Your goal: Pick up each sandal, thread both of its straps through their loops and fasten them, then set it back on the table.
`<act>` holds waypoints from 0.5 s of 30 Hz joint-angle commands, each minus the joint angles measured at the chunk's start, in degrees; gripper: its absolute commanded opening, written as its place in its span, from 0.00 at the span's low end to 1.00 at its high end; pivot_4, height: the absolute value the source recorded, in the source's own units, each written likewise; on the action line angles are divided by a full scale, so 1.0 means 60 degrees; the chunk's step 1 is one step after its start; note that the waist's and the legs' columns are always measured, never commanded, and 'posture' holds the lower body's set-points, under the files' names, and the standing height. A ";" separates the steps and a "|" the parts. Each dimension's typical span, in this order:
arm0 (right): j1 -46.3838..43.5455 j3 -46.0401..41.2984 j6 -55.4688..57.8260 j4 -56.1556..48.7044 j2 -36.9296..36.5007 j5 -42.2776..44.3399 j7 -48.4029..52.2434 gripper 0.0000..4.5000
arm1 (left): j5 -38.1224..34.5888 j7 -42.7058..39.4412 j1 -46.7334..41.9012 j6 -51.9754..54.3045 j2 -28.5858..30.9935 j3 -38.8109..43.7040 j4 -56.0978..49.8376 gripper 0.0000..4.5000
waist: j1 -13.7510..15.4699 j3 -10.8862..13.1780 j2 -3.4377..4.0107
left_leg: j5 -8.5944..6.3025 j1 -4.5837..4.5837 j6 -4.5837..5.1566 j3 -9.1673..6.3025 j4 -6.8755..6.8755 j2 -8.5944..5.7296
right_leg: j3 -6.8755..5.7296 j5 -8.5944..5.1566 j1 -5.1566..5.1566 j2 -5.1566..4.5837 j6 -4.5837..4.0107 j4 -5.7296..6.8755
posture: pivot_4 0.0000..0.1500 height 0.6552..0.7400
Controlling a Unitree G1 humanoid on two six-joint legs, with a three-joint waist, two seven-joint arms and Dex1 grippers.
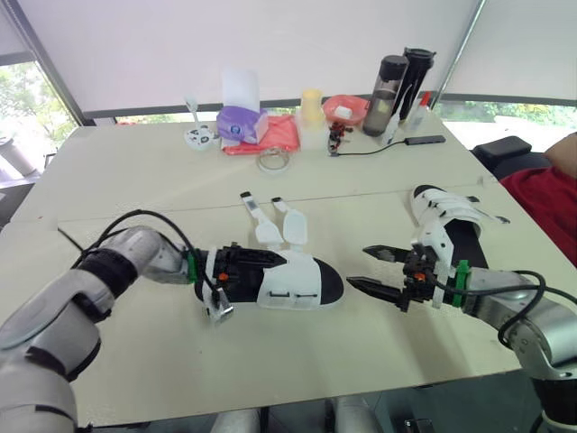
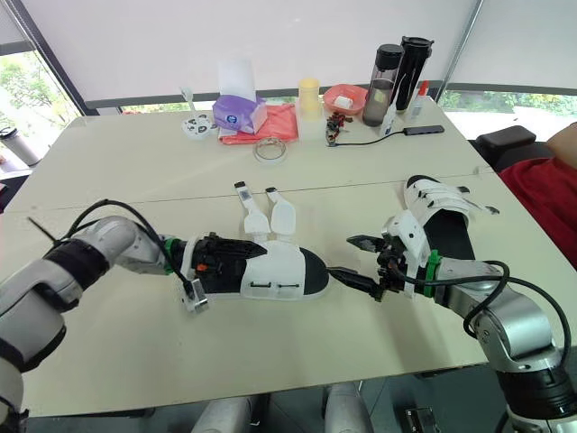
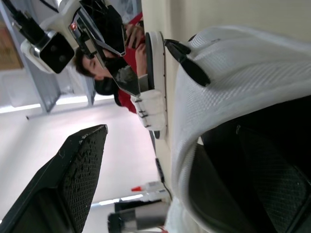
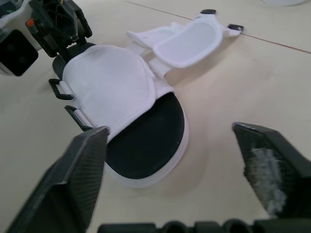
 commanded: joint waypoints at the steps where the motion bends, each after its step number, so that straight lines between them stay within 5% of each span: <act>1: -0.0117 0.0281 -0.0473 0.0010 -0.0013 -0.0316 0.0321 0.58 | -0.1496 -0.1355 0.0443 -0.0100 -0.0033 0.0901 -0.0949 1.00 | 0.0056 0.0000 -0.0001 | 0.0000 -0.0001 0.0000 -0.0001 0.0001 0.0000 | 0.0000 0.0000 0.0001 0.0000 0.0000 0.0000 | 1.00 1.00; 6: -0.0235 0.0606 -0.0593 0.0212 -0.0003 -0.0659 0.0475 0.02 | -0.2331 -0.2871 0.0881 0.0183 -0.0601 0.1440 -0.1250 1.00 | 0.0045 -0.0002 -0.0002 | 0.0000 -0.0001 0.0000 -0.0004 0.0023 -0.0006 | 0.0001 0.0001 0.0021 -0.0003 0.0000 -0.0004 | 1.00 1.00; 15: -0.0568 0.1429 -0.1392 0.0762 -0.0055 -0.1723 0.1063 0.02 | -0.2930 -0.4271 0.1229 0.0156 -0.1296 0.1995 -0.1289 1.00 | 0.0014 -0.0004 0.0001 | 0.0000 0.0010 0.0001 -0.0002 0.0016 -0.0004 | 0.0002 0.0001 0.0019 0.0000 0.0000 -0.0001 | 1.00 1.00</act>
